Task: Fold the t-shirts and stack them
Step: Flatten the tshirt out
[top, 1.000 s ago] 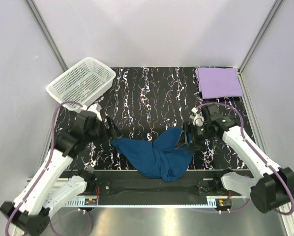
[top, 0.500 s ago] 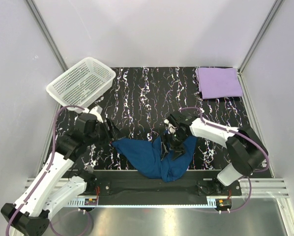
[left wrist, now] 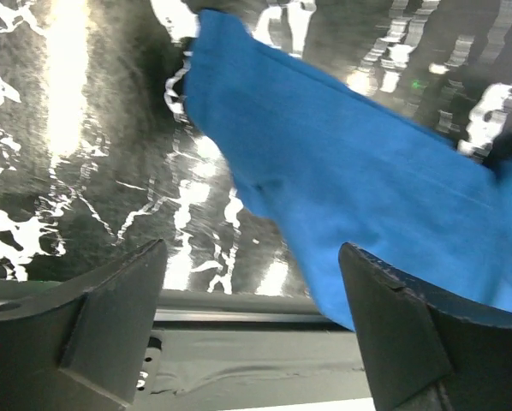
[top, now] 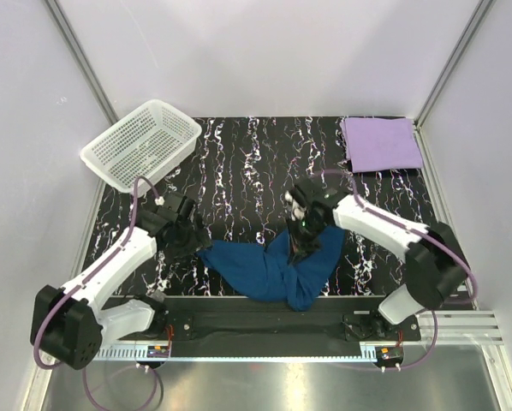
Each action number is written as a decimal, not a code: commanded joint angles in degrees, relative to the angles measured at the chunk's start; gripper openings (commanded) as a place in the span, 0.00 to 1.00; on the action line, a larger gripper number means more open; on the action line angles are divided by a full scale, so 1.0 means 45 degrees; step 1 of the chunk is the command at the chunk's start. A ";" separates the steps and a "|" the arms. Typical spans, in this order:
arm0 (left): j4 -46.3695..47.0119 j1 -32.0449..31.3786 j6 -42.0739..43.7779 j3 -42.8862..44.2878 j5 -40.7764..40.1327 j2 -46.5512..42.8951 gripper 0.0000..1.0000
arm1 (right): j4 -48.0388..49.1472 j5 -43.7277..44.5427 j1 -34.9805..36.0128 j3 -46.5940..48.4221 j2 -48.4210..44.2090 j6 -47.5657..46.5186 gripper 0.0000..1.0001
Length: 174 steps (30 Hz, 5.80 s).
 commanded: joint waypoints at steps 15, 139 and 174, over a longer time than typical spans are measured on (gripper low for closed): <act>0.4888 0.0159 0.5705 0.5124 0.4312 -0.4290 0.99 | -0.6356 -0.0314 0.0063 1.5853 -0.1260 -0.2254 0.00; 0.4126 -0.7322 0.1784 0.4174 -0.0934 0.3495 0.00 | 0.1655 0.0953 -0.4236 -0.1158 -0.3149 0.0128 0.00; 1.2120 -0.8396 2.0919 1.3087 -1.1836 -0.1812 0.00 | -0.2255 -0.1414 0.4304 1.6799 0.1283 0.3370 0.00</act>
